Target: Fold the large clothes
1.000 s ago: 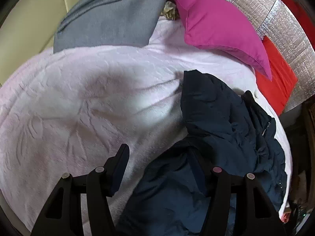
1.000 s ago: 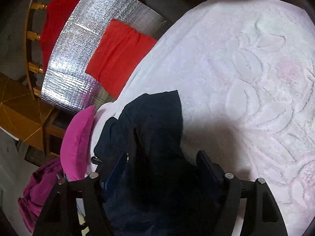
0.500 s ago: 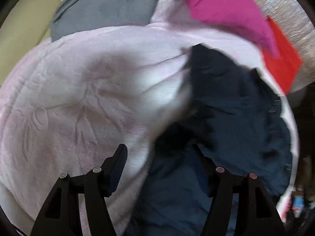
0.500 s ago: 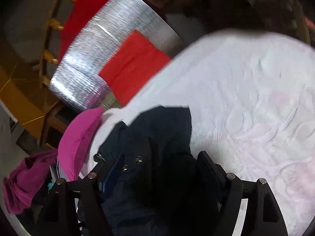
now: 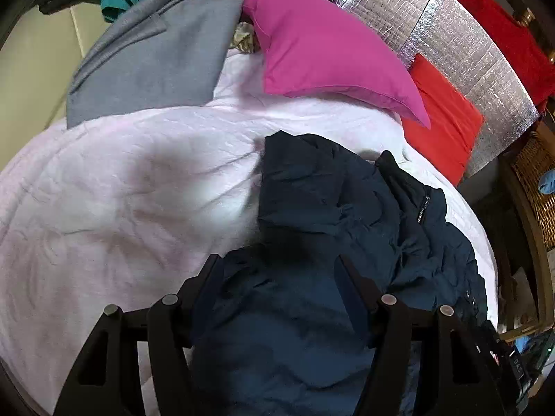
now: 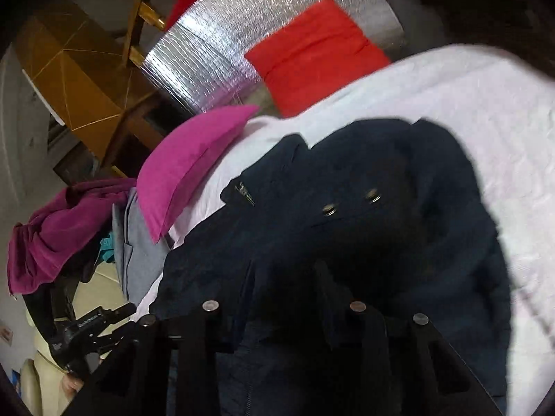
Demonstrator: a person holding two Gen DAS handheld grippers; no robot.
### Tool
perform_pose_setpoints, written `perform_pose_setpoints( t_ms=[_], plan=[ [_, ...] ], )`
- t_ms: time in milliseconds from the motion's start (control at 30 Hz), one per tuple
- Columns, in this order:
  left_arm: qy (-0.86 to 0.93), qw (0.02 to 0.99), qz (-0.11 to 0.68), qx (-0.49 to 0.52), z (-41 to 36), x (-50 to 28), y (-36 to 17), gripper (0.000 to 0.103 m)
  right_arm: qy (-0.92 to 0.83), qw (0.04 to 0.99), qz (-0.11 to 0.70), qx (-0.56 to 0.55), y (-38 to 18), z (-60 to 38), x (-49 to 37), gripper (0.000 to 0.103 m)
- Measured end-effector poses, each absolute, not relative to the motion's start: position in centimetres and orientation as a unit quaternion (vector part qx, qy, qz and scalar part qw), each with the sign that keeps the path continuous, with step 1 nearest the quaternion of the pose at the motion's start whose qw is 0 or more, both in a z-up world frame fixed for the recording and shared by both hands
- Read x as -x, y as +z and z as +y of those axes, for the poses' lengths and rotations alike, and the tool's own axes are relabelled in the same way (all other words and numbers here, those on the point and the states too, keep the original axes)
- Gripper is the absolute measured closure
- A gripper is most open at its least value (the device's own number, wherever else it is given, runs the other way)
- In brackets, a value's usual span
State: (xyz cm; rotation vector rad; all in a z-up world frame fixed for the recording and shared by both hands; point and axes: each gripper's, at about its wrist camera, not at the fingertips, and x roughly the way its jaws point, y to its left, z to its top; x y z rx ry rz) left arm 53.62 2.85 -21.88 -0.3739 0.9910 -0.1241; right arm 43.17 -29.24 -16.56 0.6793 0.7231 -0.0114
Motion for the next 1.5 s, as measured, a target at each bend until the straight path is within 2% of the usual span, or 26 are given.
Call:
perform_pose_setpoints(
  t_ms=[200, 300, 400, 533, 567, 600, 667, 800, 967, 1267, 1367, 1433, 1467, 1500],
  plan=[
    [0.001, 0.844, 0.521, 0.126, 1.7, -55.4, -25.1, 0.036, -0.007, 0.863, 0.39, -0.321, -19.2, -27.8, -45.8, 0.066],
    [0.003, 0.827, 0.544, 0.142, 2.3, -55.8, -26.6, 0.03, -0.014, 0.847, 0.411, -0.337, -21.0, -28.5, -46.4, 0.072],
    [0.005, 0.825, 0.548, 0.138, 2.4, -55.7, -26.5, 0.03, -0.002, 0.84, 0.414, -0.351, -20.9, -29.3, -45.8, 0.072],
    [-0.001, 0.83, 0.54, 0.14, 2.6, -55.2, -25.1, 0.031, 0.004, 0.845, 0.39, -0.366, -19.0, -31.0, -43.3, 0.068],
    [-0.009, 0.83, 0.537, 0.151, 2.9, -54.9, -24.5, 0.031, 0.007, 0.844, 0.382, -0.376, -18.7, -31.6, -42.6, 0.059],
    [-0.023, 0.83, 0.531, 0.169, 3.3, -54.5, -23.8, 0.031, 0.006, 0.842, 0.371, -0.393, -18.3, -32.5, -41.6, 0.043],
    [-0.05, 0.829, 0.522, 0.196, 4.0, -53.7, -22.7, 0.031, 0.002, 0.837, 0.353, -0.417, -18.0, -33.5, -40.0, 0.03],
    [-0.127, 0.801, 0.541, 0.222, 2.7, -52.6, -22.3, 0.03, 0.01, 0.817, 0.347, -0.462, -18.8, -33.9, -39.1, 0.03],
    [-0.159, 0.747, 0.599, 0.239, 0.6, -51.9, -24.7, 0.03, 0.008, 0.79, 0.368, -0.491, -21.3, -32.6, -40.6, 0.03],
    [-0.107, 0.736, 0.554, 0.375, 4.3, -53.4, -26.9, 0.028, -0.013, 0.765, 0.351, -0.54, -23.4, -32.5, -44.0, 0.03],
    [-0.105, 0.734, 0.532, 0.408, 5.0, -53.4, -27.3, 0.028, -0.024, 0.765, 0.328, -0.553, -23.7, -33.2, -44.2, 0.033],
    [-0.104, 0.74, 0.513, 0.423, 5.4, -53.4, -27.3, 0.032, -0.042, 0.772, 0.323, -0.545, -23.9, -33.4, -44.2, 0.052],
    [-0.099, 0.744, 0.507, 0.425, 5.6, -53.4, -27.3, 0.039, -0.048, 0.774, 0.326, -0.541, -24.1, -33.5, -44.1, 0.069],
    [-0.096, 0.747, 0.503, 0.424, 5.9, -53.3, -27.3, 0.061, -0.048, 0.774, 0.324, -0.543, -24.3, -33.7, -44.0, 0.074]
  ],
)
